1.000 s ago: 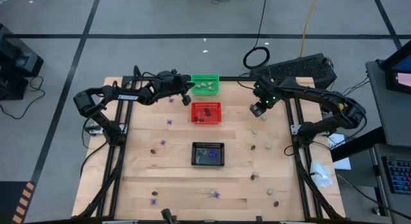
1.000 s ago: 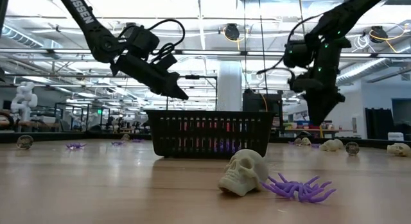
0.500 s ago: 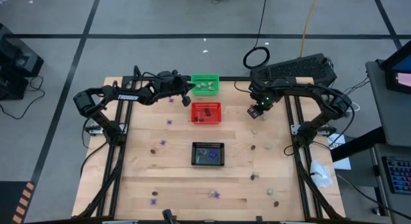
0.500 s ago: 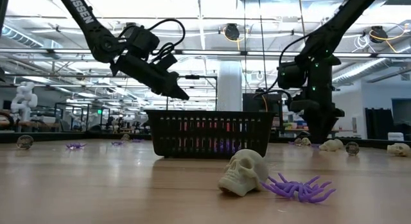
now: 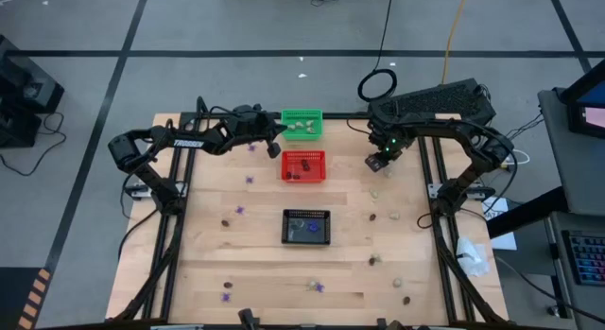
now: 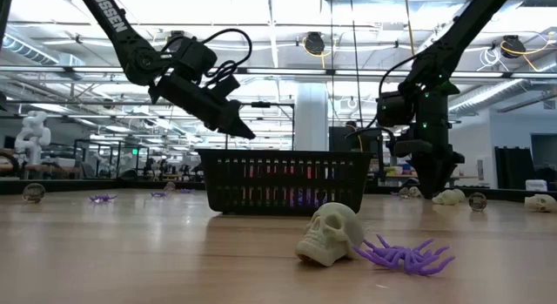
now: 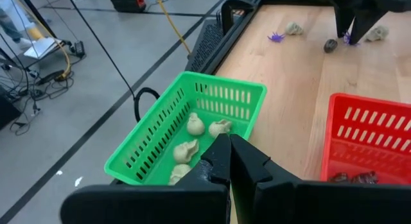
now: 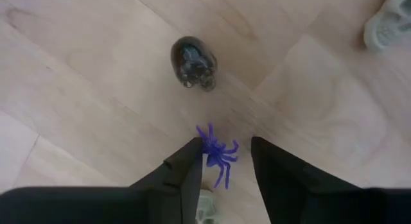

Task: Sort Halloween decoration
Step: Put the violet spider toy into the black basket

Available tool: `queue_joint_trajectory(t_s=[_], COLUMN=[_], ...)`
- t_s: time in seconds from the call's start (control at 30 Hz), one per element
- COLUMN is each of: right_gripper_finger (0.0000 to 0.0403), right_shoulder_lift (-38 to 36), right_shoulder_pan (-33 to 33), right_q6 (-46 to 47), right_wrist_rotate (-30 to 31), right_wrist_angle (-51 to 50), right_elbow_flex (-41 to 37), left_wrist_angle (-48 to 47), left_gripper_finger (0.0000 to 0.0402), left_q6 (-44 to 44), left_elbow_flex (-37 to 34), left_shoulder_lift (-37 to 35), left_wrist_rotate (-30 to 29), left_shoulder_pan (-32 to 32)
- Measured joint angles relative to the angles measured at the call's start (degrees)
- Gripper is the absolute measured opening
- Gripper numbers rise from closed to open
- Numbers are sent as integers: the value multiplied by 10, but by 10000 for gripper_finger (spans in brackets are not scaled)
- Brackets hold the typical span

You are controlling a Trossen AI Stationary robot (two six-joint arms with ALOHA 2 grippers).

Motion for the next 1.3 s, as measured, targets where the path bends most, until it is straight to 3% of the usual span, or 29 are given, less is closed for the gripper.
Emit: queue_joint_trajectory(t_s=[0.13,0.37,0.57,0.67,0.87,1.1,1.3], right_gripper_finger=[99,12,11,5,3,3,3], right_shoulder_lift=[-2,-52,-127,-158,-166,-118,-55], right_shoulder_pan=[0,5,54,111,267,409,474], right_q6=[-17,-27,-8,18,53,60,43], right_wrist_rotate=[1,-1,-11,-23,-44,-46,-29], right_wrist_angle=[-1,-1,4,29,143,287,293], right_elbow_flex=[-1,-5,-5,-4,-4,-2,53], left_wrist_angle=[-3,-1,84,123,151,154,154], left_gripper_finger=[0,0,0,0,0,0,0], left_q6=[0,0,0,-1,-1,-4,-5], left_elbow_flex=[0,-1,-46,-72,-94,-94,-94], left_shoulder_lift=[0,0,0,0,0,0,0], left_wrist_rotate=[0,0,0,8,78,120,122], left_shoulder_pan=[0,0,1,1,1,-1,-4])
